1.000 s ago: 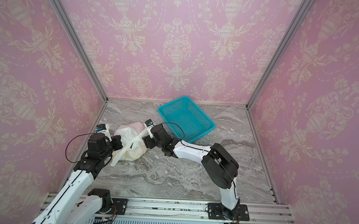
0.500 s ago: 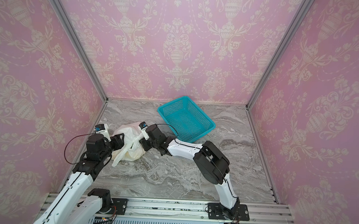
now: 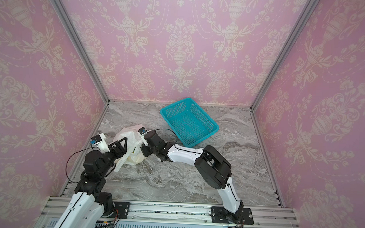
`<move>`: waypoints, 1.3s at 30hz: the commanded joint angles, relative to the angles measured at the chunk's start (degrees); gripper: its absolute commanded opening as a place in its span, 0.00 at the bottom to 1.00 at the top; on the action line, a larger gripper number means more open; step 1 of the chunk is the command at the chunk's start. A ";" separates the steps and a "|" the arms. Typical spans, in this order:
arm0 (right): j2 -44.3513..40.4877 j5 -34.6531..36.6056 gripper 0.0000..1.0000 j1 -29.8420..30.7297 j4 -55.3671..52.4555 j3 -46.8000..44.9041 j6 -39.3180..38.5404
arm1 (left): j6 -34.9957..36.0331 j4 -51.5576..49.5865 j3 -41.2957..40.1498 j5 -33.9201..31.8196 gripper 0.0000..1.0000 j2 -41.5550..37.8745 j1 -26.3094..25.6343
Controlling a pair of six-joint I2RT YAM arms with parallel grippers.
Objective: Untie the knot of the plastic bag and take out the fruit
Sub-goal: Untie the plastic bag at the middle-left of the table.
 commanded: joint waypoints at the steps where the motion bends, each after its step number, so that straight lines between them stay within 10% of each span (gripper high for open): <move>1: -2.54 2.50 0.00 0.90 1.23 -1.36 -1.49 | -5.04 5.59 -1.40 2.42 0.73 0.93 -0.92; 15: -8.50 3.98 0.00 4.06 5.11 -8.30 -3.14 | -1.39 5.42 3.28 0.87 0.84 19.06 -3.75; 18: -10.07 3.72 0.00 4.13 6.56 -10.27 -2.76 | 0.10 4.56 4.13 0.77 0.68 19.39 -3.81; 24: -11.47 3.92 0.00 4.09 7.69 -12.85 -1.15 | 3.51 2.02 6.96 4.15 0.00 19.29 -3.82; 39: -14.69 9.87 0.00 0.85 14.37 -21.03 3.59 | 8.41 -2.40 8.48 2.53 0.00 14.50 -3.77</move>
